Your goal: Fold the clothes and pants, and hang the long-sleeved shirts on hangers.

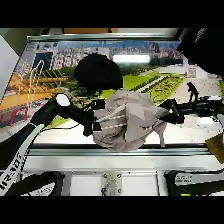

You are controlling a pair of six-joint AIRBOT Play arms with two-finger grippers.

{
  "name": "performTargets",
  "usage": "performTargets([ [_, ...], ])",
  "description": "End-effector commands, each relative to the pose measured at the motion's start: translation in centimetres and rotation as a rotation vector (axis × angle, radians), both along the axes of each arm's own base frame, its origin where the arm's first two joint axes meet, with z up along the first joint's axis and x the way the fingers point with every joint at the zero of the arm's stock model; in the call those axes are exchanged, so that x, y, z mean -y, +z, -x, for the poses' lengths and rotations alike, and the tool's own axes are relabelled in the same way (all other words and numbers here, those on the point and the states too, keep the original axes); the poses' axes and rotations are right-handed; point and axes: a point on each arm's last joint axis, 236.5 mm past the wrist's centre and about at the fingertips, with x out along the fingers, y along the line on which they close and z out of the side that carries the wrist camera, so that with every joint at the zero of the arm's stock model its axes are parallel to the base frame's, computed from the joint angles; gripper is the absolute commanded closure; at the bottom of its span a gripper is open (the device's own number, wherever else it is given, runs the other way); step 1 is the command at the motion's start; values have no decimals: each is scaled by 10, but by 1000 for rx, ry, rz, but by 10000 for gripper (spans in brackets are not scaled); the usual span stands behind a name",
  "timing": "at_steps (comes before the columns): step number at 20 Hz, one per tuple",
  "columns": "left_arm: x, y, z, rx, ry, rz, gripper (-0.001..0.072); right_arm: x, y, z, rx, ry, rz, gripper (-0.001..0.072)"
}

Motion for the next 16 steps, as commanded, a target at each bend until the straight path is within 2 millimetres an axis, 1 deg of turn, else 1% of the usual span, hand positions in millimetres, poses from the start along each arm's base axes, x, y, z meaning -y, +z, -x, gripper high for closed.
performTargets([
  [1, 0, 0, -1, 2, 3, 1, 693, -18, -2, -1, -10, 30, -33, 42],
  [4, 0, 0, -1, 2, 2, 1, 693, -27, -7, -3, -3, 38, -14, 42],
  [7, 0, 0, -1, 3, 3, 1, 693, -33, -5, -2, -1, 50, -19, 41],
  [16, 0, 0, -1, 2, 3, 1, 693, -34, -7, -1, -7, 59, -13, 42],
])
